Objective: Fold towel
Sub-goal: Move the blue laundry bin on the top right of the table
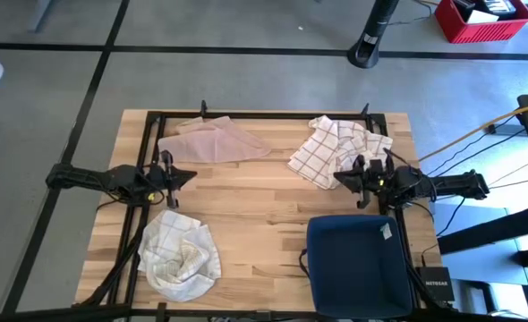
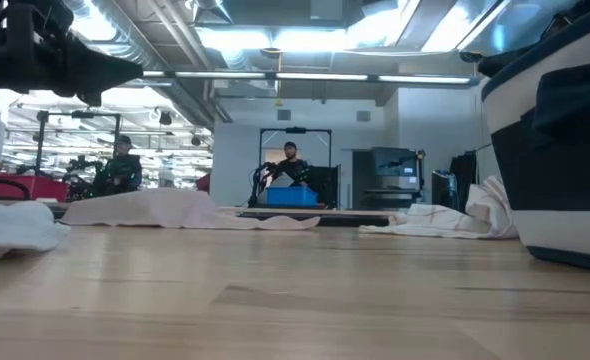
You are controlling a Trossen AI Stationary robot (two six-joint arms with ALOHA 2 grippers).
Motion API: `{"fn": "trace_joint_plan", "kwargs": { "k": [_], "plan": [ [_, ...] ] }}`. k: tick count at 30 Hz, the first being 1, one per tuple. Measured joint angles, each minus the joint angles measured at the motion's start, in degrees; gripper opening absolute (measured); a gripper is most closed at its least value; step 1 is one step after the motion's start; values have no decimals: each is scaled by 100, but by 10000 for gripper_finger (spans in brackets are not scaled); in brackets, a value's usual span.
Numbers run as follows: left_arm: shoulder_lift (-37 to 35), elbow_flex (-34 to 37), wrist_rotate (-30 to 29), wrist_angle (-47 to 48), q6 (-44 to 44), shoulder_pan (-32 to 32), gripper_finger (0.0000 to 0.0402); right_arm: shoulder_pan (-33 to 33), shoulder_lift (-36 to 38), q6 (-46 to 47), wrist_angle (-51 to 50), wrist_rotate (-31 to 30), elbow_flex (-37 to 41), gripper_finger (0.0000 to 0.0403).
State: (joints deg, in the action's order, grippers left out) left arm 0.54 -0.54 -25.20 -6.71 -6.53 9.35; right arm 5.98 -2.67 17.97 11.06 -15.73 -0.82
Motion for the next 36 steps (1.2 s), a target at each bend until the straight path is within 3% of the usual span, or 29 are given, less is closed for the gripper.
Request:
{"fn": "trace_joint_plan", "kwargs": {
  "k": [3,9,13,18,22,27,31,36],
  "plan": [
    [0,1,-133,-159,20,-105,0,0,-118,-54,293,-398,-2,30],
    [7,1,-153,-110,19,-437,0,0,-1005,-253,1305,-528,-10,30],
    [7,1,-152,-87,-30,-710,0,0,-2052,-538,1568,-897,-403,30],
    [7,0,-152,-34,-3,-923,0,-80,-3774,-1382,1487,-1083,-1565,30],
    [7,1,-148,-25,-644,-992,0,-414,-5169,-1559,380,-1079,-2860,30],
    [7,1,-143,-12,-702,-988,0,-967,-6712,-1392,-2524,-930,-4612,46],
    [7,0,-144,89,-430,-988,0,-1330,-7860,-1236,-4102,-321,-5573,88],
    [6,0,-143,177,-242,-988,0,-1778,-8948,-1483,-4631,849,-6034,150]
  ]
}}
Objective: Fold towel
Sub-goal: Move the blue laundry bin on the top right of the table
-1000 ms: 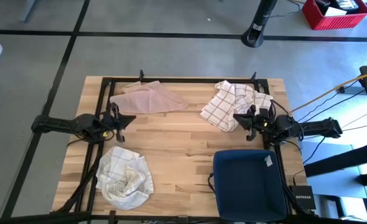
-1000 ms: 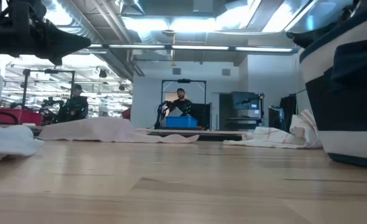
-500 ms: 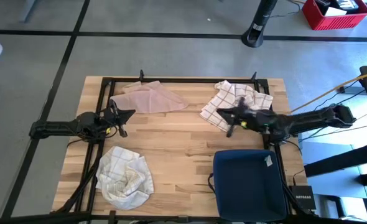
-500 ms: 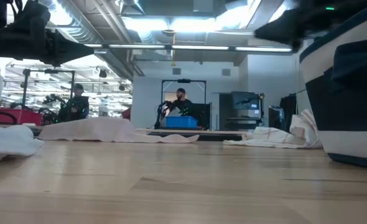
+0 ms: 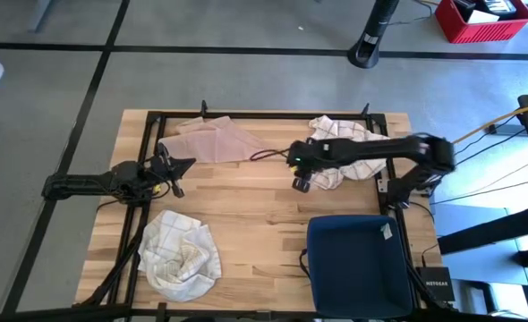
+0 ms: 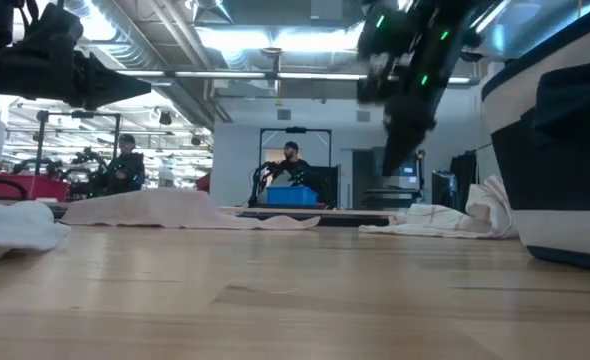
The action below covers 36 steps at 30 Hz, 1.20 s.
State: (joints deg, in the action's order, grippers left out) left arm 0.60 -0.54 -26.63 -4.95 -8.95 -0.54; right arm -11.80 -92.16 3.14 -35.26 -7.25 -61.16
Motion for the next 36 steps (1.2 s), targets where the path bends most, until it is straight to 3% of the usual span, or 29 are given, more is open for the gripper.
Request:
{"fn": "trace_joint_plan", "kwargs": {
  "k": [6,16,20,25,29,36],
  "plan": [
    [92,0,51,114,704,14,0,-353,-778,84,68,403,-16,183],
    [293,0,70,116,727,57,0,-517,-1280,49,132,-45,-29,157],
    [293,0,72,118,706,57,0,-496,-1347,-17,173,-345,-38,113],
    [293,-2,69,22,715,69,0,-419,-1376,-90,502,-393,-59,13],
    [301,-113,70,-446,340,143,0,-62,-1328,-259,615,-608,-771,10],
    [306,-814,73,-986,-975,208,0,667,-1311,-548,585,-409,-2452,4]
  ]
}}
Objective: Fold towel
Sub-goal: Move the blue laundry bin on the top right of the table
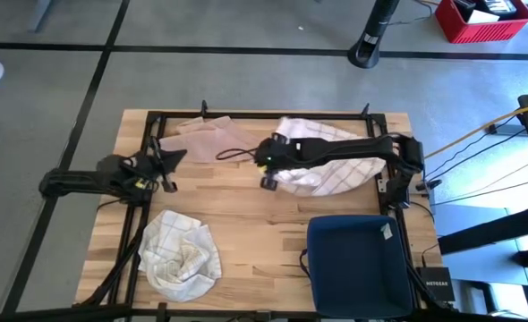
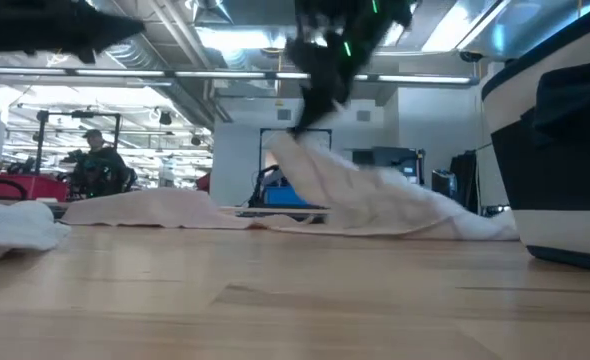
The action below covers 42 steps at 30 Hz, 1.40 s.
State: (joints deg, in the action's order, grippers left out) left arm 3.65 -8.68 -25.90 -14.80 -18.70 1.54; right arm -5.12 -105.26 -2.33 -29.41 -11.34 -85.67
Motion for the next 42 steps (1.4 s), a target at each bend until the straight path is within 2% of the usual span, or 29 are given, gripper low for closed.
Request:
{"fn": "trace_joint_plan", "kwargs": {
  "k": [5,11,16,18,21,23,25,28,31,33,36,42],
  "plan": [
    [97,-379,6,106,225,0,0,639,1,-77,395,337,-740,3],
    [366,-414,32,130,284,0,0,1385,-155,-70,2008,1030,-788,2],
    [643,-414,36,112,68,0,0,1881,-539,44,2387,1163,-780,1],
    [731,-414,36,130,67,0,0,2000,-690,109,2299,1056,-780,1],
    [859,-414,38,129,96,0,0,2067,-991,369,2039,548,-780,9],
    [937,-414,38,130,185,0,0,2038,-1193,683,1864,45,-775,26],
    [1009,-414,38,134,203,0,0,1916,-1319,934,1621,-111,-773,54],
    [1096,-414,40,147,181,0,0,1735,-1289,1259,696,311,-931,111],
    [1166,-414,41,202,176,-2,0,1647,-1100,1567,-1222,1020,-1681,167],
    [1205,-414,40,231,175,-2,0,1712,-957,1775,-2617,1196,-2312,198],
    [1236,-414,39,234,204,0,0,1941,-839,2063,-4171,1144,-2944,230],
    [1239,-414,41,492,324,-2,0,2571,-515,2807,-5644,589,-3018,245]
  ]
}}
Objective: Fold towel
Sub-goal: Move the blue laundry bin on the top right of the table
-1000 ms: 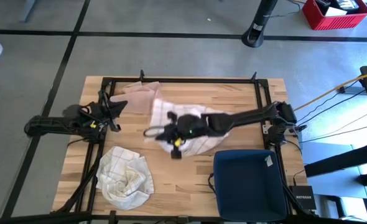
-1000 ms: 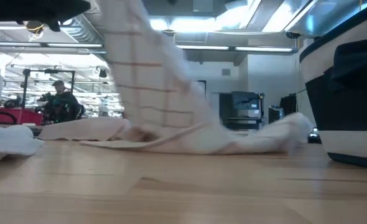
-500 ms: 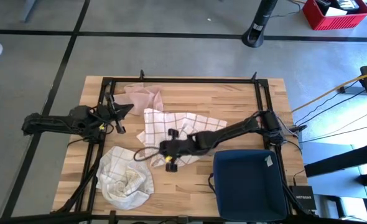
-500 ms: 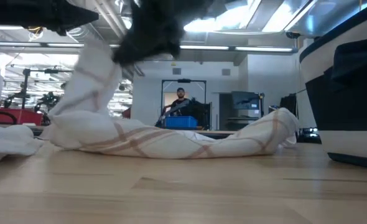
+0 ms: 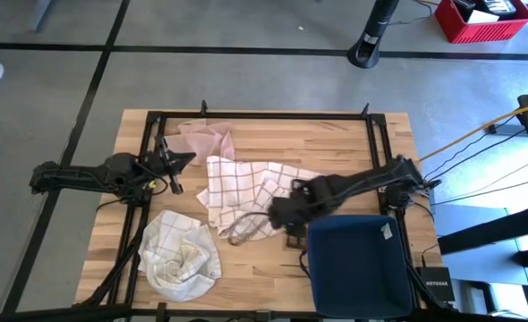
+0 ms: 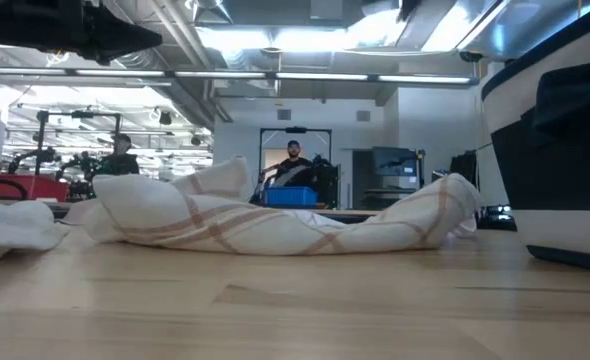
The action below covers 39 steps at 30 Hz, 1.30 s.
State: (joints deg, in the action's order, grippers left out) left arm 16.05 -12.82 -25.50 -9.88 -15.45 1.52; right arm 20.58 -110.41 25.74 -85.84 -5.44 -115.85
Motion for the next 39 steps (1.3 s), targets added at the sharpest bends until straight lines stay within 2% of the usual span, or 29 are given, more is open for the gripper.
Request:
{"fn": "trace_joint_plan", "kwargs": {
  "k": [2,8,11,16,20,22,30,33,36,37,39],
  "plan": [
    [-1,0,-2,74,3,2,0,204,-14,242,-414,-62,89,239],
    [-4,0,-2,80,4,0,0,643,263,673,-387,-351,708,207],
    [-4,0,-2,78,-40,0,0,690,609,968,-293,-424,1402,190],
    [-4,0,0,72,-120,0,0,677,1580,1435,-142,-504,2639,175],
    [-4,0,-2,79,-143,0,0,684,2148,1490,652,-186,3670,174],
    [-4,0,-1,89,-145,0,0,682,2359,1444,839,-242,4085,174],
    [-4,0,-2,200,-99,0,0,675,2387,743,1611,-319,5187,169],
    [-3,0,-2,210,-60,0,0,641,2391,864,1760,-337,5240,126],
    [-4,0,-2,209,63,0,0,634,2398,969,1708,-79,5137,37],
    [-2,0,-2,209,101,0,0,638,2406,955,1675,-32,5055,20],
    [-4,0,-2,209,136,0,0,645,2406,1056,1523,-2,4806,18]
  ]
}}
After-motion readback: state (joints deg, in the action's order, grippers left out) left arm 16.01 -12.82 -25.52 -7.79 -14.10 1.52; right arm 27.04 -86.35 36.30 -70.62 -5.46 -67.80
